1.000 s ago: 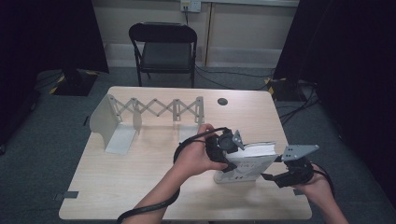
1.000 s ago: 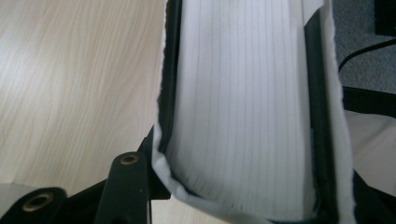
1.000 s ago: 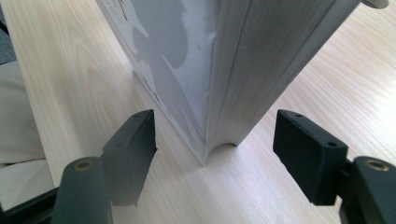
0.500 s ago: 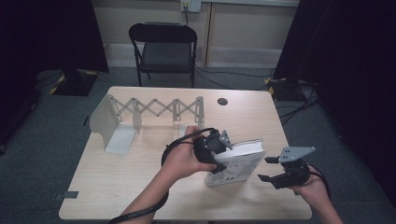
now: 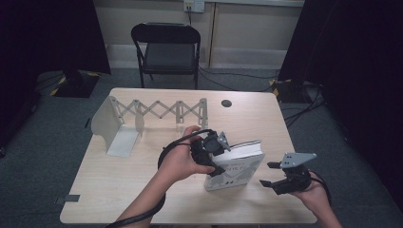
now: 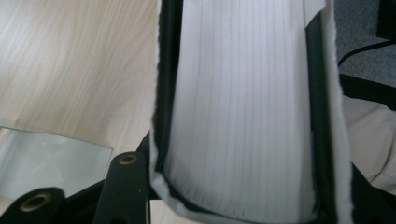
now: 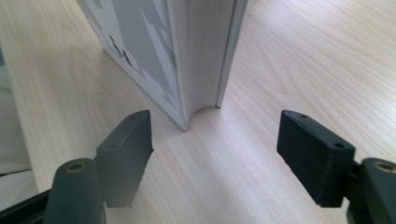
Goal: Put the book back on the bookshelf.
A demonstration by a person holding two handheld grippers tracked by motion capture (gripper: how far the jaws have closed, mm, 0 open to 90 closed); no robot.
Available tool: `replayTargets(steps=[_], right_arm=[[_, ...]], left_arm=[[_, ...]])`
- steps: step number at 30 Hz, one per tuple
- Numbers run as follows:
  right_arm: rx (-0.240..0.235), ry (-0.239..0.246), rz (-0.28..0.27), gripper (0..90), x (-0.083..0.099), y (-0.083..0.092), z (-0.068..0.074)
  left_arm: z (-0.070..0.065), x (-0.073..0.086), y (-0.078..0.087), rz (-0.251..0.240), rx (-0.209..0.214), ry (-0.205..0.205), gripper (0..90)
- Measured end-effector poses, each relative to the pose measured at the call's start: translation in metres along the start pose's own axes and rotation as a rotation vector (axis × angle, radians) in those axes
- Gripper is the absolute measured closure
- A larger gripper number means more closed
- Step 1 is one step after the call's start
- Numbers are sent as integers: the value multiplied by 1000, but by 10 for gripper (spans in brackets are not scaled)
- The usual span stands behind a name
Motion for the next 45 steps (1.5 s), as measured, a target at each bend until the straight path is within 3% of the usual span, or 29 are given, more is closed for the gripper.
replayTargets(steps=[5,13,16,17,26,34,45], right_arm=[[9,-23,-1,227,10,-5,-1],[29,-56,2,203,24,-14,0],[52,-62,8,180,27,-18,1],[54,-64,12,170,28,-19,1],[61,-102,33,153,43,-29,4],[101,-134,32,140,52,-35,5],[120,-141,40,140,59,-42,7]], left_arm=[[3,-2,1,-11,8,-7,473],[4,-8,3,12,15,-28,439],[4,-10,5,25,16,-8,424],[4,-12,6,34,16,-18,424],[5,-19,12,16,18,-8,421],[7,-30,12,7,22,-15,418],[8,-40,8,1,29,-10,420]])
Point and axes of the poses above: each handheld gripper's, and its own axes: y roughly backward along the jaws, x roughly out of its underside, z roughly to its left, the point moved 1 cm from there along -y, roughly forward along the jaws, and after that the axes turned 3 degrees about x, right-handed, at the moved point
